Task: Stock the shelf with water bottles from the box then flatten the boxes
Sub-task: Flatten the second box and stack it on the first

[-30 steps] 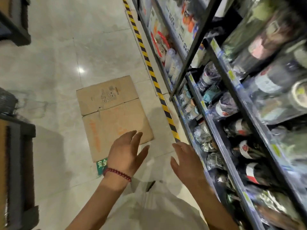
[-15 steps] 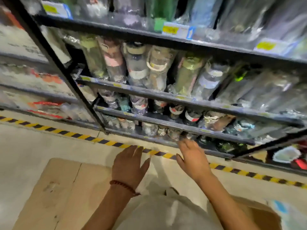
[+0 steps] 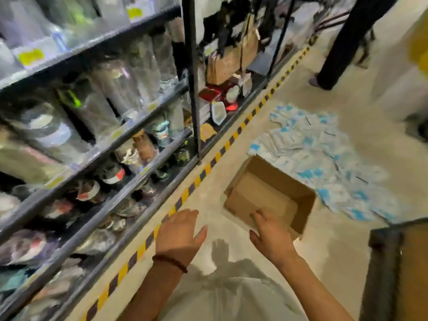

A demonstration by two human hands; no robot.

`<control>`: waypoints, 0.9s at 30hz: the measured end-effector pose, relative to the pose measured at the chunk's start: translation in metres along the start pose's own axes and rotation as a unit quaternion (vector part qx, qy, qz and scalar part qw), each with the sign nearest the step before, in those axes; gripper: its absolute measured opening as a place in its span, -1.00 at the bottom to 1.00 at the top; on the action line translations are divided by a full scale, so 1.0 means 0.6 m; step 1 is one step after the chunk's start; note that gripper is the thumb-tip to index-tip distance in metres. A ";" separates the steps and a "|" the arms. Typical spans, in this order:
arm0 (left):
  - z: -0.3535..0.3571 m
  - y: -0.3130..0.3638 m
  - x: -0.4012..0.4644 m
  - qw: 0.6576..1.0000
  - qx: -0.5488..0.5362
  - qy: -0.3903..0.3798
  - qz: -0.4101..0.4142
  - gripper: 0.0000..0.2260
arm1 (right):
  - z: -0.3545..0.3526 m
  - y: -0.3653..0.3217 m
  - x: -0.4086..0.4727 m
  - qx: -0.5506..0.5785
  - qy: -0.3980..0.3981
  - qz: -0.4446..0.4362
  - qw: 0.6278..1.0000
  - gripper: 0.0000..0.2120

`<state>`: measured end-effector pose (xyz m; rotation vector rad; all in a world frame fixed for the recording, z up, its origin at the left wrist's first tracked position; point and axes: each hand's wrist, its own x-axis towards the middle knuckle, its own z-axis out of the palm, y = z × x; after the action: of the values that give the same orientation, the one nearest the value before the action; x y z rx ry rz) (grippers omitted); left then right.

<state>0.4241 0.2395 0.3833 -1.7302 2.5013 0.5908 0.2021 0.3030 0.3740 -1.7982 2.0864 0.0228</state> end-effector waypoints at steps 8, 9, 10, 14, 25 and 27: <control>0.015 0.140 0.162 0.990 0.051 -0.020 0.130 -0.50 | -0.027 0.129 0.027 0.047 0.015 0.115 0.992 -0.63; 0.023 0.155 0.185 0.988 0.056 -0.031 0.138 -0.52 | -0.028 0.144 0.034 0.050 0.013 0.126 0.991 -0.64; 0.033 0.168 0.206 0.986 0.060 -0.037 0.149 -0.53 | -0.027 0.160 0.042 0.053 0.010 0.138 0.989 -0.65; 0.072 0.207 0.285 0.981 0.040 -0.105 0.159 -0.63 | -0.001 0.221 0.076 0.069 -0.007 0.177 0.982 -0.68; 0.376 0.184 0.558 0.950 0.099 -0.148 0.257 -0.62 | 0.263 0.374 0.225 0.063 -0.130 0.292 0.945 -0.57; 0.430 0.172 0.591 0.949 0.104 -0.146 0.261 -0.62 | 0.312 0.396 0.255 0.059 -0.129 0.301 0.943 -0.58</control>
<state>0.1511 0.0398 0.0859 -0.8319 2.6716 0.5304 0.0107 0.2487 0.0996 -0.9701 2.2941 0.2753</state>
